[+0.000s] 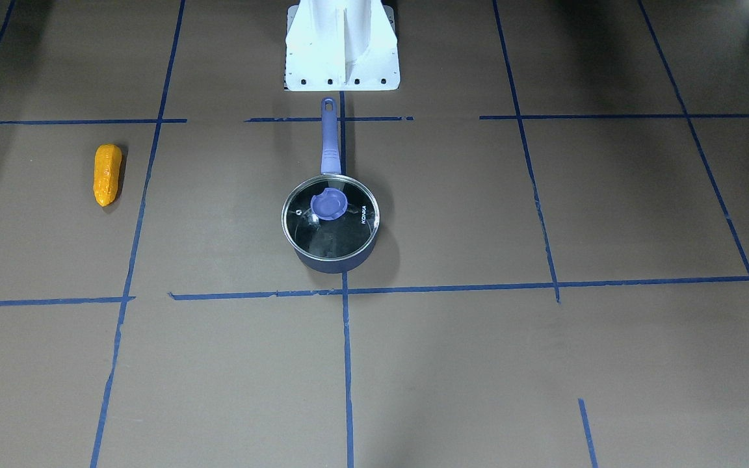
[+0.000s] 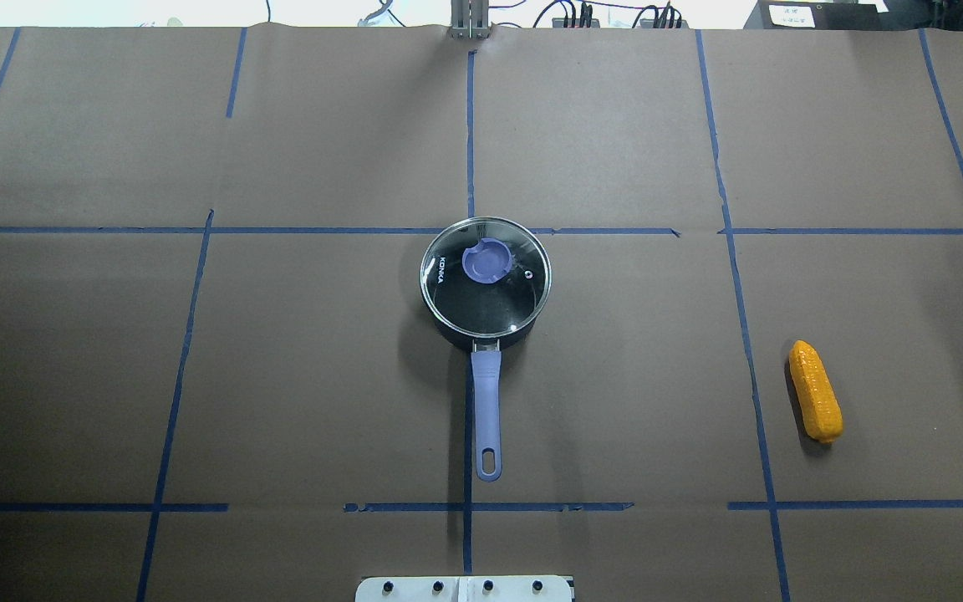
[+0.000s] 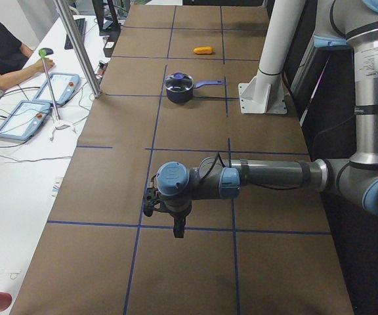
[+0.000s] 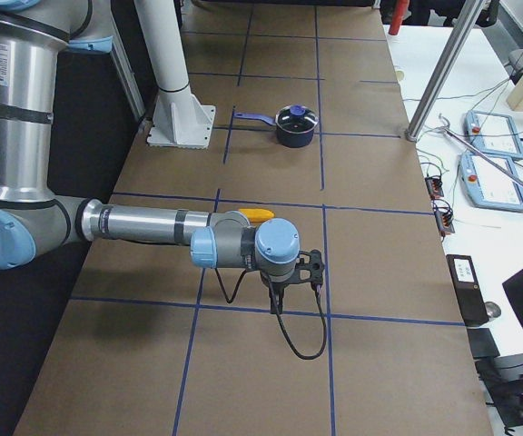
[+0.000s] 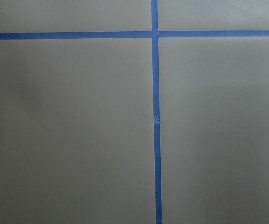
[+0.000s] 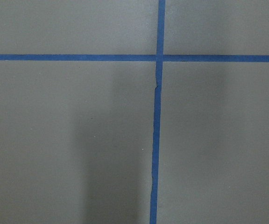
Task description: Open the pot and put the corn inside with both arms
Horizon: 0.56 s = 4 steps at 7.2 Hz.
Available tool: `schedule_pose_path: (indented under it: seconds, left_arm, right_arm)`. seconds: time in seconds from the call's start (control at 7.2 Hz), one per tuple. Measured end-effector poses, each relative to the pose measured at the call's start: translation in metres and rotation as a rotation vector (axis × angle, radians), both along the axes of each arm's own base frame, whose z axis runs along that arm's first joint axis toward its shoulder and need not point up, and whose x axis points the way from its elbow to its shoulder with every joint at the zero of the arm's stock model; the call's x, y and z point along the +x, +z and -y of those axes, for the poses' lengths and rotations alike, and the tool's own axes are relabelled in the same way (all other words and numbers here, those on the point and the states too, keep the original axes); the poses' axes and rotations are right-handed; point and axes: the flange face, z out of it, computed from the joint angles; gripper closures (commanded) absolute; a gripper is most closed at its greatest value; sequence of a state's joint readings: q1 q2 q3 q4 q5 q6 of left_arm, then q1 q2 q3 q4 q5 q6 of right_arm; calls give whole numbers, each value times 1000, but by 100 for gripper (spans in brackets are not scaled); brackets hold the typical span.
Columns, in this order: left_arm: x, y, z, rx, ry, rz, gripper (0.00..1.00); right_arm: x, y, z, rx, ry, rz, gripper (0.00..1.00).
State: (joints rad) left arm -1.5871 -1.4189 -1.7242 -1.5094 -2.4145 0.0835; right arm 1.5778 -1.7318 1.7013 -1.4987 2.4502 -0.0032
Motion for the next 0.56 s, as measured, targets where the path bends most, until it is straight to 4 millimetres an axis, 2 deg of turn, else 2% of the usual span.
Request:
schedule_pose_path:
  seconds: [0.56]
  left_arm:
    - [0, 0, 0, 5, 2, 0, 0]
  right_arm:
    - [3, 0, 0, -7, 12, -1, 0]
